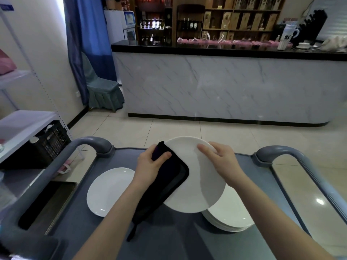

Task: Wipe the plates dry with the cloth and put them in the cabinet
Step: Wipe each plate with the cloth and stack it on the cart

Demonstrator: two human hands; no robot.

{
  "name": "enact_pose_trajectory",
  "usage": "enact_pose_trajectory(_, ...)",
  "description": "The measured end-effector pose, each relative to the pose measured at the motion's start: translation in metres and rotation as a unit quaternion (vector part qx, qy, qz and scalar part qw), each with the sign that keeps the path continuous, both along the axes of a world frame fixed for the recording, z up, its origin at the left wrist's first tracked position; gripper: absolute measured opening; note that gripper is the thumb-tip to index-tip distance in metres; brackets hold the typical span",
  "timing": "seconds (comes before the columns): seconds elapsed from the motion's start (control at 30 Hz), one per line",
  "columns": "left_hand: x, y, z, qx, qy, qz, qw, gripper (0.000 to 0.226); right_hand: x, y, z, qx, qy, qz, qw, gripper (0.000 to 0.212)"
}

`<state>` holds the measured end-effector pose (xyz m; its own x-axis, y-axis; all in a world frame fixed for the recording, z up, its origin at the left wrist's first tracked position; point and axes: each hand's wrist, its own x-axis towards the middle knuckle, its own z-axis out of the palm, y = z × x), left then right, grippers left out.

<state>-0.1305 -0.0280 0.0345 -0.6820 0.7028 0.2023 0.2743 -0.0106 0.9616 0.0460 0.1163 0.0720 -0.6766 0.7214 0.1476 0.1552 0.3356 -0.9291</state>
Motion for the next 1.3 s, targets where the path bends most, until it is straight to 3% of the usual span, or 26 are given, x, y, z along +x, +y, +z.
enact_pose_trajectory(0.1, 0.002, 0.000, 0.000, 0.037, -0.051, 0.063, 0.996, 0.006, -0.003, -0.014, -0.010, -0.057, 0.080, -0.091, 0.991, 0.039)
enact_pose_trajectory(0.27, 0.028, -0.008, -0.027, 0.049, -0.155, 0.129, 0.978, 0.015, -0.011, -0.033, -0.026, -0.234, 0.171, -0.221, 0.931, 0.034)
enact_pose_trajectory(0.37, 0.028, -0.012, -0.033, 0.041, -0.160, 0.127, 0.978, 0.017, -0.006, -0.032, -0.030, -0.193, 0.145, -0.183, 0.953, 0.024)
enact_pose_trajectory(0.5, 0.016, -0.014, -0.019, 0.032, -0.076, 0.056, 0.995, 0.018, 0.007, -0.014, -0.021, -0.106, 0.074, -0.108, 0.986, 0.019)
enact_pose_trajectory(0.7, -0.002, -0.005, 0.002, -0.071, 0.060, -0.061, 0.994, 0.011, 0.005, -0.001, 0.001, 0.014, -0.066, 0.042, 0.997, 0.034)
enact_pose_trajectory(0.87, 0.000, -0.002, -0.005, 0.011, -0.027, 0.038, 0.999, 0.008, 0.000, -0.012, -0.004, -0.032, 0.049, -0.060, 0.997, 0.038)
enact_pose_trajectory(0.97, 0.015, -0.002, -0.022, 0.037, -0.090, 0.108, 0.989, 0.013, -0.009, -0.029, -0.020, -0.171, 0.151, -0.191, 0.955, 0.030)
enact_pose_trajectory(1.03, 0.025, -0.003, -0.034, 0.035, -0.128, 0.130, 0.983, 0.019, -0.012, -0.035, -0.026, -0.237, 0.182, -0.214, 0.930, 0.027)
enact_pose_trajectory(1.17, 0.018, -0.006, -0.039, 0.038, -0.150, 0.125, 0.980, 0.021, 0.001, -0.025, -0.026, -0.150, 0.115, -0.124, 0.974, 0.018)
enact_pose_trajectory(1.3, 0.005, -0.010, -0.022, 0.019, -0.026, 0.023, 0.999, 0.020, 0.005, 0.003, -0.004, -0.036, -0.005, -0.007, 0.999, 0.011)
